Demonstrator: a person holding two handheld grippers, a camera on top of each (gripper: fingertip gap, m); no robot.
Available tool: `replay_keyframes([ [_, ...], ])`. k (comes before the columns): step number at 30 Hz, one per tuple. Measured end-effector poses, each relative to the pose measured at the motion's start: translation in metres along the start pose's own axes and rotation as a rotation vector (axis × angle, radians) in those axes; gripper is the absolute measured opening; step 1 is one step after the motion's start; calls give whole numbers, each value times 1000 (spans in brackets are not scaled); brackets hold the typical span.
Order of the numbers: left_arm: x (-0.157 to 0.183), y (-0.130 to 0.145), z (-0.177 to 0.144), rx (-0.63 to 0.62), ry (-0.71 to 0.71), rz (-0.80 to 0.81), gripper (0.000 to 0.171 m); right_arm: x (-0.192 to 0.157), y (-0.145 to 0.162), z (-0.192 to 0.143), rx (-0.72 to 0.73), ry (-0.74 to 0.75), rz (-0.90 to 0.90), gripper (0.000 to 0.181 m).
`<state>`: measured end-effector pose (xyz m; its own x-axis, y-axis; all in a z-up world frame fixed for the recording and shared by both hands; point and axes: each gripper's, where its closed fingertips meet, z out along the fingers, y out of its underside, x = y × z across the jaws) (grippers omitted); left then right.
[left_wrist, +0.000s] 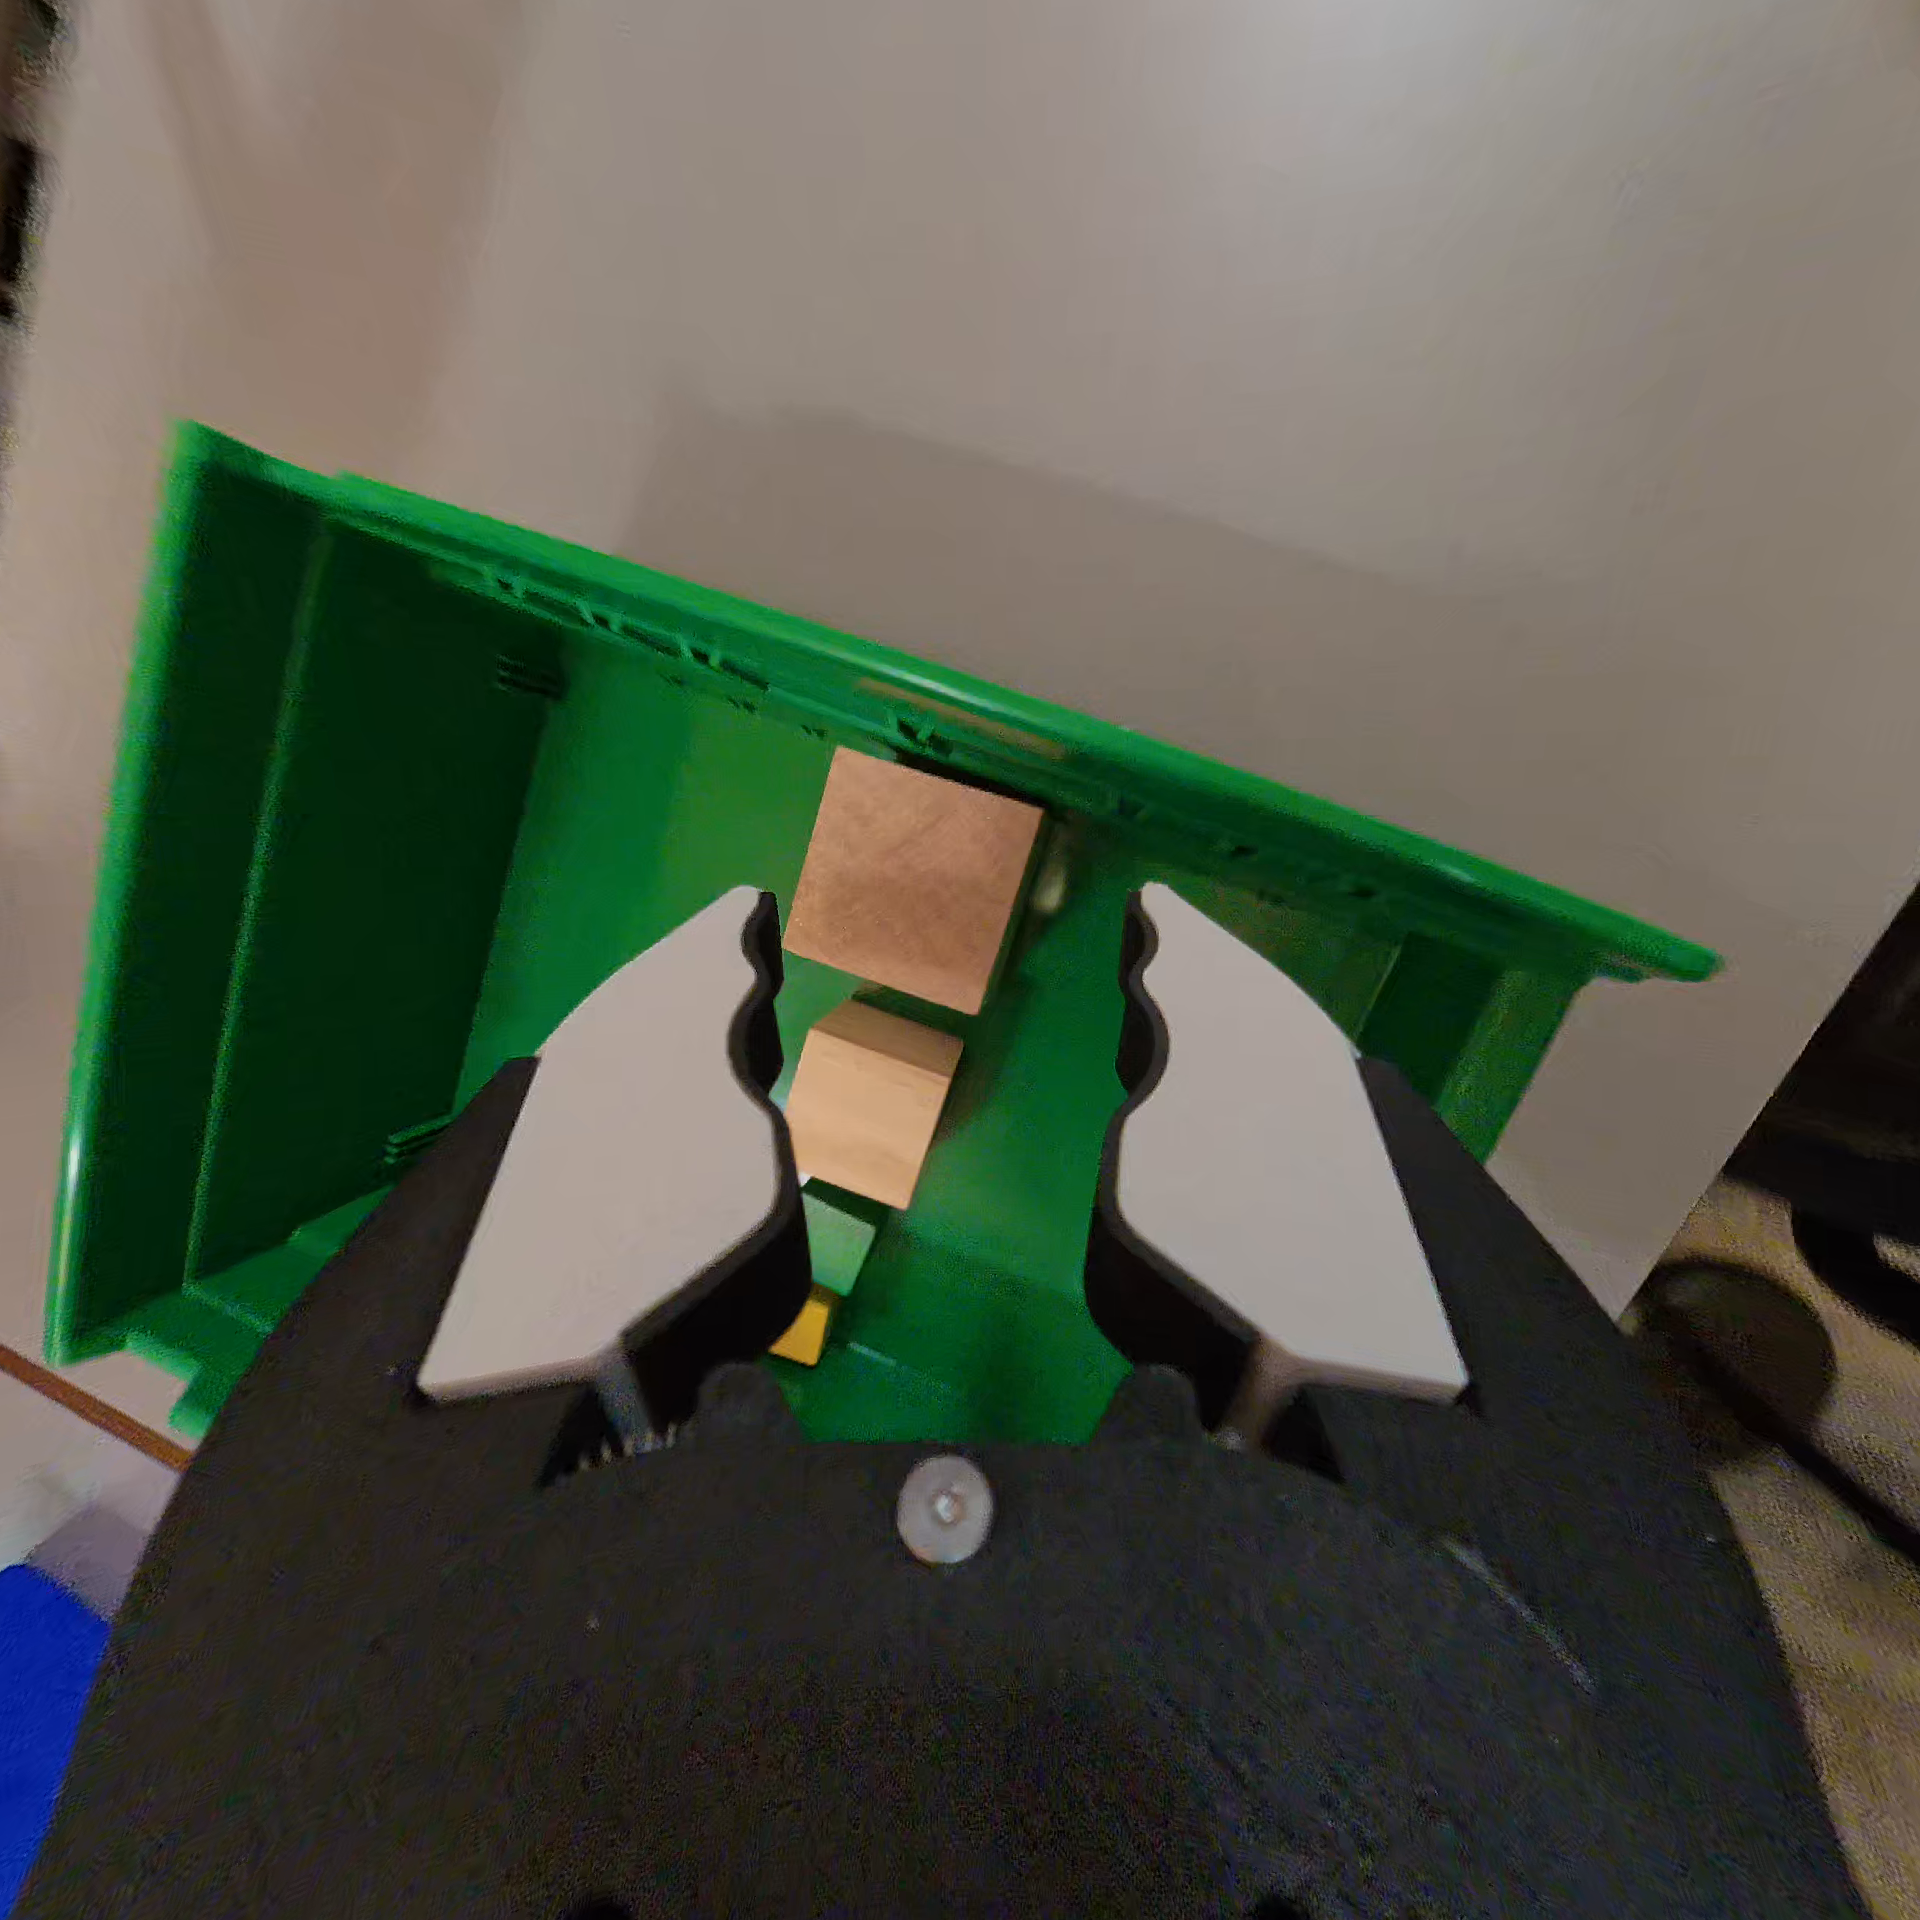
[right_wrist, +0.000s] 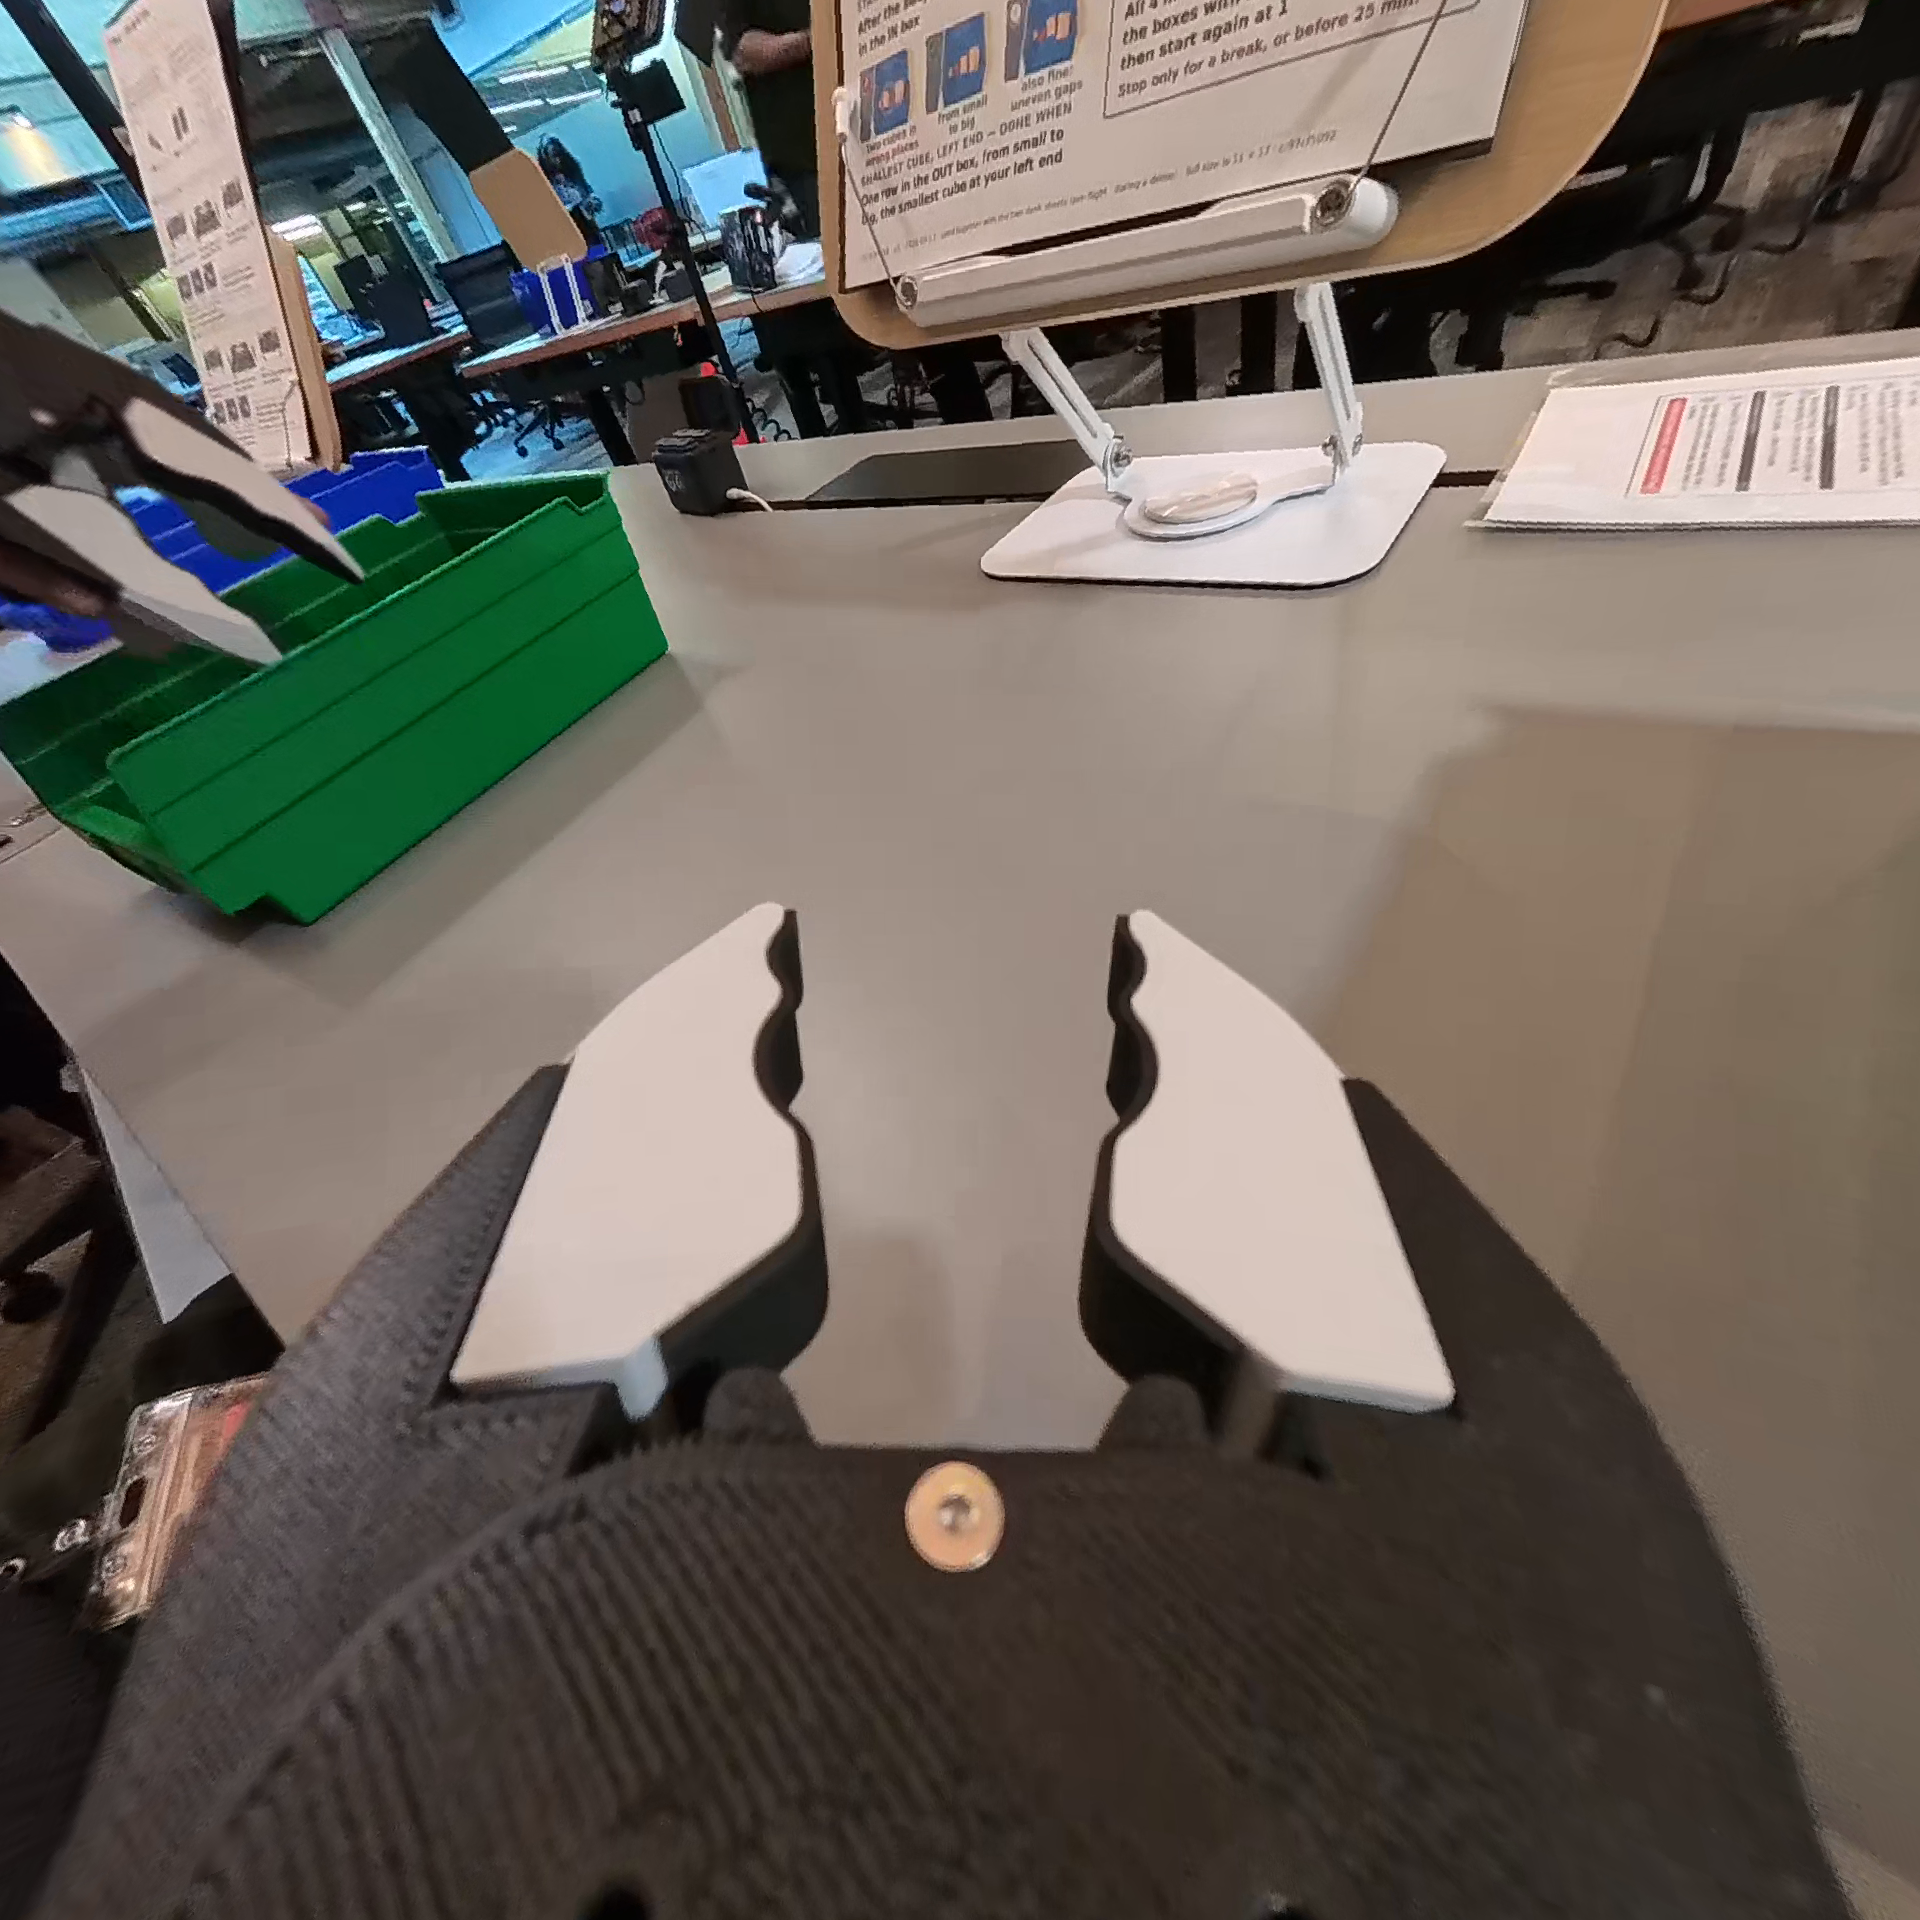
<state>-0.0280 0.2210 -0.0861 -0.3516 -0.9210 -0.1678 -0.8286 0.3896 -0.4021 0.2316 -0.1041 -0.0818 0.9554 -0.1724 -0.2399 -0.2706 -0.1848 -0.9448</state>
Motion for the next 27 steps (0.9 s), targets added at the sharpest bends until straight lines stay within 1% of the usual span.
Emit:
replay_keyframes([
  [3, 1, 17, 25, -189, 95, 45, 64, 2, 3, 1, -11, 4, -2, 58],
  [5, 4, 24, 37, -270, 137, 80, 65, 2, 5, 0, -21, 8, -9, 58],
  [7, -6, 20, 39, -285, 80, 156, 63, 3, 7, -1, -30, 14, -20, 58],
  [9, -9, 18, 44, -306, 79, 171, 63, 3, 10, -3, -38, 15, -29, 58],
  [11, -15, 19, 46, -337, 49, 218, 63, 3, 11, -4, -44, 13, -34, 58],
  [14, -17, 18, 48, -356, 67, 224, 64, 2, 12, -6, -48, 12, -38, 58],
  [18, -21, 31, 54, -447, 77, 251, 66, 2, 11, -8, -45, 12, -35, 58],
  [20, -21, 32, 59, -455, 77, 268, 67, 2, 11, -7, -45, 5, -29, 58],
  [23, -23, 29, 62, -425, 54, 298, 65, 0, 11, -7, -46, 0, -30, 58],
  [25, -27, 23, 56, -391, 39, 302, 64, 0, 10, -6, -46, -1, -32, 58],
  [27, -35, 13, 41, -321, 6, 255, 63, 0, 10, -6, -45, -4, -29, 57],
])
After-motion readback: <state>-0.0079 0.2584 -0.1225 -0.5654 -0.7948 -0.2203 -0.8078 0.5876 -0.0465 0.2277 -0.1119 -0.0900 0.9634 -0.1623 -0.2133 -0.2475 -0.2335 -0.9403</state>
